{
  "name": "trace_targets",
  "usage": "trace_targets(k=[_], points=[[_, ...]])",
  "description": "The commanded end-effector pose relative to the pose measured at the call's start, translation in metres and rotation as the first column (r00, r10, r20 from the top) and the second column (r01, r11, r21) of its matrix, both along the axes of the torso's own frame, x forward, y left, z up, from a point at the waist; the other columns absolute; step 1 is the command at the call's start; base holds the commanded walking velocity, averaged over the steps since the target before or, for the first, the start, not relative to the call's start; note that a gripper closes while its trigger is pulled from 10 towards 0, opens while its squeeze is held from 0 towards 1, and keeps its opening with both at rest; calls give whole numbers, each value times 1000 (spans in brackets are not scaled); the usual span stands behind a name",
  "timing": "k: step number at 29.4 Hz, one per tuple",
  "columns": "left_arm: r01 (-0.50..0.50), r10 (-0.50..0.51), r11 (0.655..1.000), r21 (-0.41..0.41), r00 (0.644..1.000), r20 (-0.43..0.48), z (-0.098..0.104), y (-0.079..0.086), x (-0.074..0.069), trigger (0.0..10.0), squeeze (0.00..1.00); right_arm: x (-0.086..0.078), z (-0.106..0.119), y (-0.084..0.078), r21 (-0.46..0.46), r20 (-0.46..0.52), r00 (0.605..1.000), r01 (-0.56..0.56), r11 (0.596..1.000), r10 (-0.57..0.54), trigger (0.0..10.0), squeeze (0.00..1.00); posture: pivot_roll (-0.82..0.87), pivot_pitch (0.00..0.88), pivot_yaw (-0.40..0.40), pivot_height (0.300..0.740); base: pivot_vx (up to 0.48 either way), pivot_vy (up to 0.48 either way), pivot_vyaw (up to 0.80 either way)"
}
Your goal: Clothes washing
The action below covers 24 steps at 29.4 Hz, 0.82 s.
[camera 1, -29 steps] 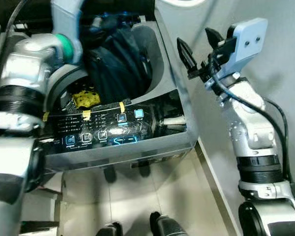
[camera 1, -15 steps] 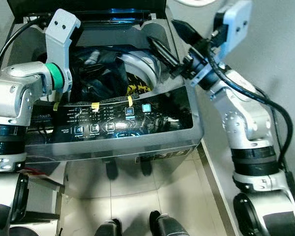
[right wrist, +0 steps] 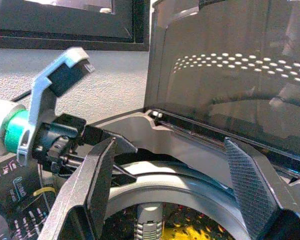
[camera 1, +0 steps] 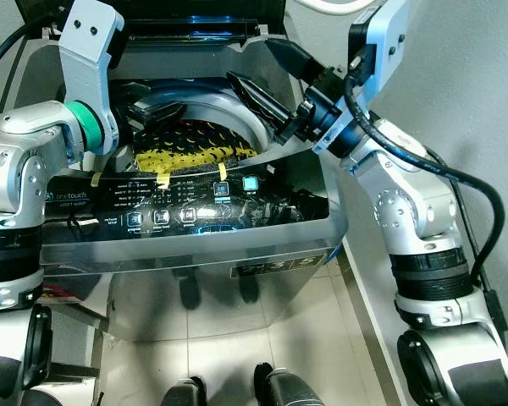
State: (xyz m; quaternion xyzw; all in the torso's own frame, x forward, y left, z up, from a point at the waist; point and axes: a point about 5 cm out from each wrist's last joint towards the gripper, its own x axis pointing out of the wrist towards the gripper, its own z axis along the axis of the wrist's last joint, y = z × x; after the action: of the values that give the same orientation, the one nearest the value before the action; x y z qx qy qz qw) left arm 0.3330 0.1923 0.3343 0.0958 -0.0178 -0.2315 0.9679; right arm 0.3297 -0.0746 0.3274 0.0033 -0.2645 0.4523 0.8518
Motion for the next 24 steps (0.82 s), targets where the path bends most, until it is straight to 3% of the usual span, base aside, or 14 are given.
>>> trace_targets(k=[1,2,3,4,7,8,11,14,17,19,20,21,23,24], points=[[-40,32,998,43,981,190,17,-3,-8,10000,0,2,2,-1,55,-3,1000,21,998,-21,10000,0,78,113,-17,740,0,0,0],[-40,32,998,43,981,190,17,-3,-8,10000,0,2,2,-1,55,-3,1000,21,998,-21,10000,0,78,113,-17,740,0,0,0],[-48,17,995,91,950,312,26,-10,-15,10000,0,4,3,-4,98,-11,999,45,994,-44,10000,0,83,101,-19,740,0,0,0],[-48,17,995,91,950,312,26,-10,-15,10000,0,4,3,-4,98,-11,999,45,994,-44,10000,0,83,101,-19,740,0,0,0],[-24,-75,984,174,837,542,34,-38,-40,10000,0,5,9,-13,225,-23,993,121,967,-119,10000,0,89,69,-20,740,0,0,0],[-24,-75,984,174,837,542,34,-38,-40,10000,0,5,9,-13,225,-23,993,121,967,-119,10000,0,89,69,-20,740,0,0,0],[-55,-63,984,170,786,615,30,-50,-50,10000,0,7,10,-23,303,-46,983,183,935,-177,10000,0,94,52,-22,740,0,0,0],[-126,-77,958,257,752,654,14,-58,-52,10000,0,7,5,-31,330,-67,967,254,909,-246,10000,0,102,32,-22,740,0,0,0],[-96,-80,965,245,782,618,3,-59,-50,10000,0,6,-2,-32,331,-74,957,289,899,-280,10000,0,108,13,-21,740,0,0,0],[-111,59,992,57,817,574,-1,-46,-42,10000,0,8,-12,-35,340,-104,939,342,876,-327,10000,0,114,0,-24,740,0,0,0],[-155,165,986,-65,821,547,0,-32,-37,10000,0,10,-17,-36,338,-115,926,378,862,-361,10000,0,115,0,-27,740,0,0,0],[-155,165,986,-65,821,547,0,-32,-37,10000,0,10,-17,-36,338,-115,926,378,862,-361,10000,0,115,0,-27,740,0,0,0],[-222,290,956,-191,808,513,-1,-15,-33,10000,0,12,-22,-37,336,-124,908,417,845,-399,10000,0,116,0,-31,740,0,0,0],[-222,290,956,-191,808,513,-1,-15,-33,10000,0,12,-22,-37,336,-124,908,417,845,-399,10000,0,116,0,-31,740,0,0,0]])
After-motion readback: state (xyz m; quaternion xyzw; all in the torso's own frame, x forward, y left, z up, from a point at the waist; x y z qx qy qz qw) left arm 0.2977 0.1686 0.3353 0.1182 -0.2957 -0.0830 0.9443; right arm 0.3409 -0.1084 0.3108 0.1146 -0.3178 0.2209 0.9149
